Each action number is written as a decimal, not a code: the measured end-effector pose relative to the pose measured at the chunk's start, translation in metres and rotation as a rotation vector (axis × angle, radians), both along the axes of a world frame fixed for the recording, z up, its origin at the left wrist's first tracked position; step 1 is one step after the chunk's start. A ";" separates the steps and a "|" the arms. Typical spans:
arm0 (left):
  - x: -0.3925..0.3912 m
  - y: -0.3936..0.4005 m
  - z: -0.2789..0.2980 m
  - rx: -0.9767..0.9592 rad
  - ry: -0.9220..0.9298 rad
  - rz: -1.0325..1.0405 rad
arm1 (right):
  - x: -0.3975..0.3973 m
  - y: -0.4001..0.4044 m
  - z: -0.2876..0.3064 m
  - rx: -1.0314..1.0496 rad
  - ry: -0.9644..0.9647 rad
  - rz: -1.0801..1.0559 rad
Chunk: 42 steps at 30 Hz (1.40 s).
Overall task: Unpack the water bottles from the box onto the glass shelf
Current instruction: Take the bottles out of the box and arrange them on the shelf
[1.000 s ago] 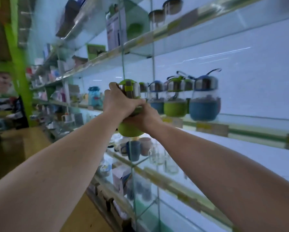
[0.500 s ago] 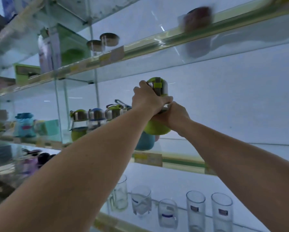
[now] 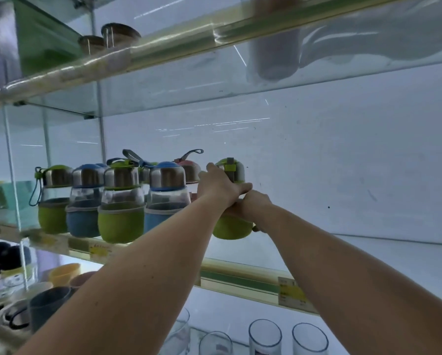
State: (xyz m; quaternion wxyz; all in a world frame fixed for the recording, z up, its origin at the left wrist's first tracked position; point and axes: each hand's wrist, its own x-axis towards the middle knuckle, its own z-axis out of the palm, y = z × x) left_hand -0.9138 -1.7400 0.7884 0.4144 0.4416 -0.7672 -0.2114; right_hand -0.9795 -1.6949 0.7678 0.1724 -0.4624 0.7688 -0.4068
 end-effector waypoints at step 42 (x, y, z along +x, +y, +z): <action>0.297 0.067 -0.037 0.063 -0.032 0.309 | 0.262 0.027 -0.060 -0.197 0.255 0.415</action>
